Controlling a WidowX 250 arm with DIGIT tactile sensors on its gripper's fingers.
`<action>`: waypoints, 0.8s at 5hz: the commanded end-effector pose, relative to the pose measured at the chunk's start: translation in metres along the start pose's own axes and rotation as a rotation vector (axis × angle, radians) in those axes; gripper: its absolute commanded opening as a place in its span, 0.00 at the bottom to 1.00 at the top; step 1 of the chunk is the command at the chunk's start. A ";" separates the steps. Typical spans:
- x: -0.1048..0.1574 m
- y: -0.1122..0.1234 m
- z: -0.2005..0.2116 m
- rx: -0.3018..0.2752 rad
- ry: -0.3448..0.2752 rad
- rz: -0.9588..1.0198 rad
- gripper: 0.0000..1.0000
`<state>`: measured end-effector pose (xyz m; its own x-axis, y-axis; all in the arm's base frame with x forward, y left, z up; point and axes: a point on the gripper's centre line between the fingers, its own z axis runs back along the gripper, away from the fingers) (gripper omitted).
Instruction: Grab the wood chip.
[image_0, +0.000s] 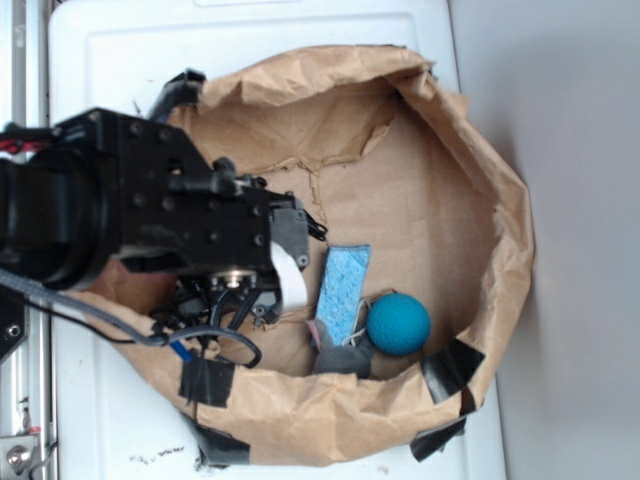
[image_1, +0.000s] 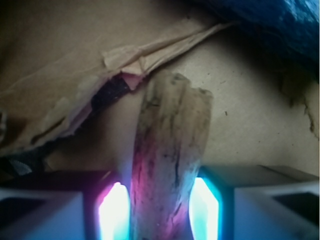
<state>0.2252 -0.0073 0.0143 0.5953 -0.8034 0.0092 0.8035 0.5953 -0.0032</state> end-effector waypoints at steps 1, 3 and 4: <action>-0.017 0.039 0.060 0.016 -0.186 0.262 0.00; -0.038 0.036 0.120 0.058 -0.335 0.449 0.00; -0.042 0.032 0.134 0.134 -0.349 0.531 0.00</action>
<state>0.2282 0.0423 0.1391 0.8662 -0.3692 0.3368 0.3902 0.9207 0.0056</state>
